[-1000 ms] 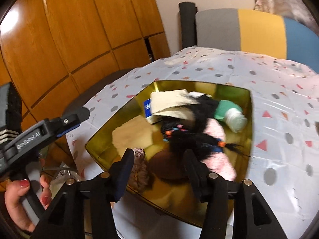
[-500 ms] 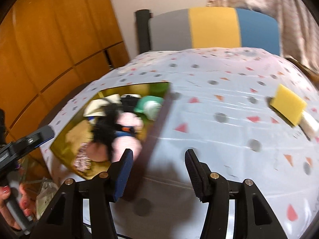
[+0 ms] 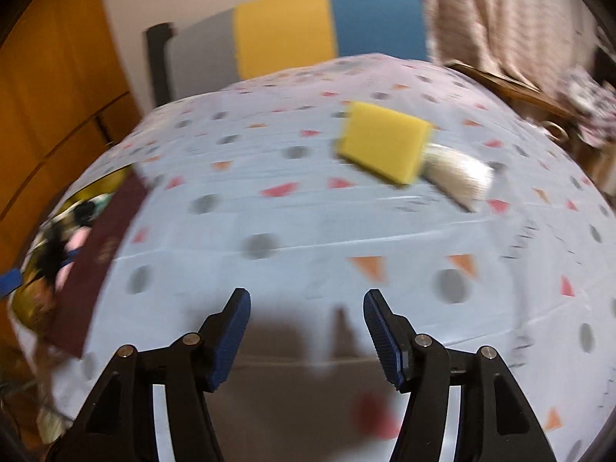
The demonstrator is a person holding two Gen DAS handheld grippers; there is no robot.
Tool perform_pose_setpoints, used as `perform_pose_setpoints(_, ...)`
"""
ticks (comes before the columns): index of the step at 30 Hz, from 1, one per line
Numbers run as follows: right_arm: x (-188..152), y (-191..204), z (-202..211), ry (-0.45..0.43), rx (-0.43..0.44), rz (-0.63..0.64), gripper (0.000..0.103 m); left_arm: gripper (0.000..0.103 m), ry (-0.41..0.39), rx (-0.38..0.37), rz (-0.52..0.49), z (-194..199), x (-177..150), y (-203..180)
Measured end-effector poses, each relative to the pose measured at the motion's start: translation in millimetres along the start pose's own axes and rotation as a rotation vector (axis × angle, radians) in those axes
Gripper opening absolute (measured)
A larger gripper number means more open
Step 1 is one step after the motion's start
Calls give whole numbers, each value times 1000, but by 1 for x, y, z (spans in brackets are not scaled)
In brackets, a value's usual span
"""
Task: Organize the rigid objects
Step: 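Move the right gripper to the white mesh scrubber and grasp it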
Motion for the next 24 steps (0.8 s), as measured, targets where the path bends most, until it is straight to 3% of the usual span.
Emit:
perform_pose_setpoints(4, 29, -41, -1, -16, -49, -26, 65, 65, 59, -12, 33, -24, 3, -9)
perform_pose_setpoints(11, 126, -87, -22, -123, -126, -2, 73, 65, 88, 2, 57, -38, 5, -13)
perform_pose_setpoints(16, 155, -103, -65, -74, -122, -31, 73, 65, 78, 32, 53, -34, 9, -7)
perform_pose_setpoints(19, 145, -86, -77, -33, -17, -60, 73, 65, 71, 38, 66, -35, 12, -4)
perform_pose_setpoints(23, 116, -19, -53, -26, 227, 50, 72, 65, 77, 26, 74, -42, 11, -8)
perform_pose_setpoints(24, 112, -12, -43, -45, 250, 76, 71, 65, 79, 21, 69, -43, 10, -10)
Point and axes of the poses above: each gripper's, at about its wrist camera, not at the fingertips, and z roughly against the way its jaws point, y to its left, x to its top, the point moved 8 cm from there along -z, roughly the way its jaws point, and after that the axes turned 6 degrees about x, right-handed, at the moved point
